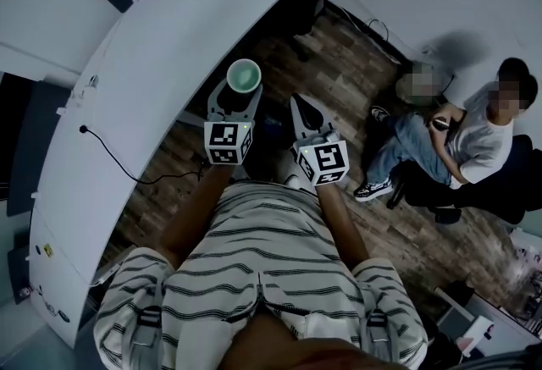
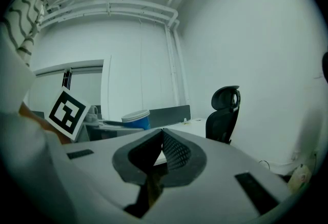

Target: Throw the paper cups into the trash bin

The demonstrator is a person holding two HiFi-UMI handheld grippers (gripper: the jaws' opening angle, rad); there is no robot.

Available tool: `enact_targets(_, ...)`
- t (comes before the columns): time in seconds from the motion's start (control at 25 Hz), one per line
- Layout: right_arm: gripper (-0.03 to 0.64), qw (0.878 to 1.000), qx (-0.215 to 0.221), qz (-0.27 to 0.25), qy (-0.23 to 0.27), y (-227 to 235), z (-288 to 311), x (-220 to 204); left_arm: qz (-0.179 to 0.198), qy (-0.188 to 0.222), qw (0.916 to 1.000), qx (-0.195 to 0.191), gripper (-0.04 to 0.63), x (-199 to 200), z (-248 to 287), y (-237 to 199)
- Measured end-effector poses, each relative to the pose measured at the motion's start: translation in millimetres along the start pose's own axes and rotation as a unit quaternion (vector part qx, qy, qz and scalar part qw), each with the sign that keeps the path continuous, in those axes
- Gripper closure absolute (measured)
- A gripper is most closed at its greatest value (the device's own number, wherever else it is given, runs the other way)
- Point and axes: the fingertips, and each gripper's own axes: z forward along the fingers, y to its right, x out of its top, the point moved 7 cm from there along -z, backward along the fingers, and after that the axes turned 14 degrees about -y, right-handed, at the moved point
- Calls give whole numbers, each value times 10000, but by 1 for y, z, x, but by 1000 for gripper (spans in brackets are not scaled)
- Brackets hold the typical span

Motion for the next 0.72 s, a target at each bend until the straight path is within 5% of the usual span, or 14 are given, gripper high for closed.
enact_targets(0.72, 609, 9990, -399, 170, 54, 5, -22, -9, 308, -173, 9979, -539, 316, -18, -15, 34)
